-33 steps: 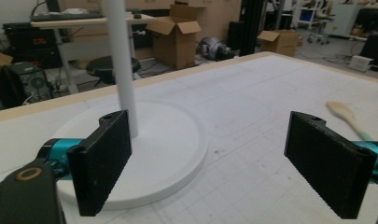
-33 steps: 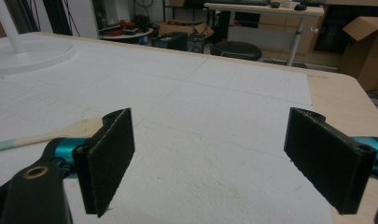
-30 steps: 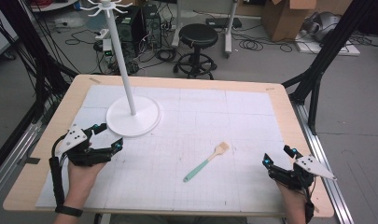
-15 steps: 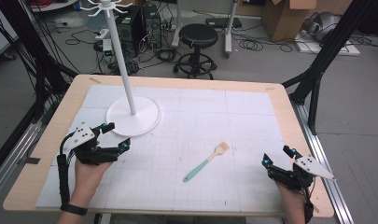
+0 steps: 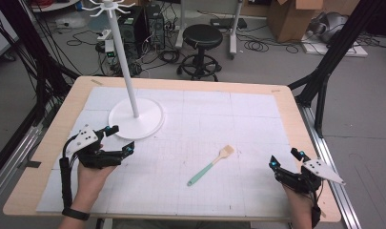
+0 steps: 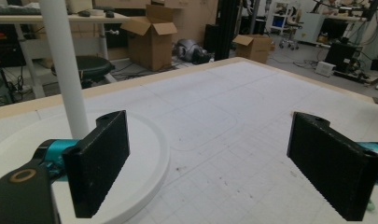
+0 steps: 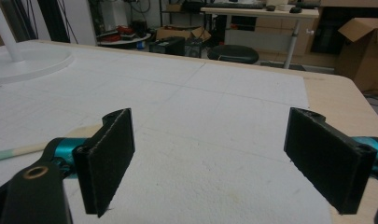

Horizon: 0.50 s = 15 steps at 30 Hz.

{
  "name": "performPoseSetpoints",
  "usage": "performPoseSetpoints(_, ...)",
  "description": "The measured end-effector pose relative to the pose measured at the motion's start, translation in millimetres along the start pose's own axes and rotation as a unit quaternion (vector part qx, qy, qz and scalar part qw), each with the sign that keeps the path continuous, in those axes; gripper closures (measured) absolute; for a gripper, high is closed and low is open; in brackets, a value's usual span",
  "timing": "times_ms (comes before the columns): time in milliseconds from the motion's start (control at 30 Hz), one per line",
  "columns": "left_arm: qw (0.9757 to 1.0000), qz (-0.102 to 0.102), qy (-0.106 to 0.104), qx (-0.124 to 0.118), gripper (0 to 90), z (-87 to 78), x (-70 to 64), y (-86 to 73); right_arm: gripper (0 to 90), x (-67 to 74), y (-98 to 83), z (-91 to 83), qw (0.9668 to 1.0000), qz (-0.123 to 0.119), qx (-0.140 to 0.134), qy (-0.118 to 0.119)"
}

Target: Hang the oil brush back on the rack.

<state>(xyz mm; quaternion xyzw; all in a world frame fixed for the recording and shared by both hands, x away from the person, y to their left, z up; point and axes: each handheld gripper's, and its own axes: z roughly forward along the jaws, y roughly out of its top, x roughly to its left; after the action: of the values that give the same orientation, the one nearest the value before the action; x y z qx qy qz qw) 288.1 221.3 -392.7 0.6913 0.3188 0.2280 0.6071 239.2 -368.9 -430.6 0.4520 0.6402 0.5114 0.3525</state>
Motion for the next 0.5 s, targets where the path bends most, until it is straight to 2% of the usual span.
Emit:
performPoseSetpoints(267,0.9995,0.013,-0.024,0.014,13.6,19.7,-20.4,4.6,15.6,-0.2,1.1,0.6,1.0000,-0.002,-0.002,0.003)
performPoseSetpoints(333,0.9992,0.014,-0.034,0.018,13.5,30.0,-28.9,7.1,15.6,-0.1,1.1,0.3,1.0000,-0.001,-0.001,0.004)
performPoseSetpoints(500,0.9984,0.018,-0.045,0.027,13.5,50.8,-45.1,10.4,15.6,-2.3,0.8,-1.1,1.0000,-0.003,-0.003,0.001)
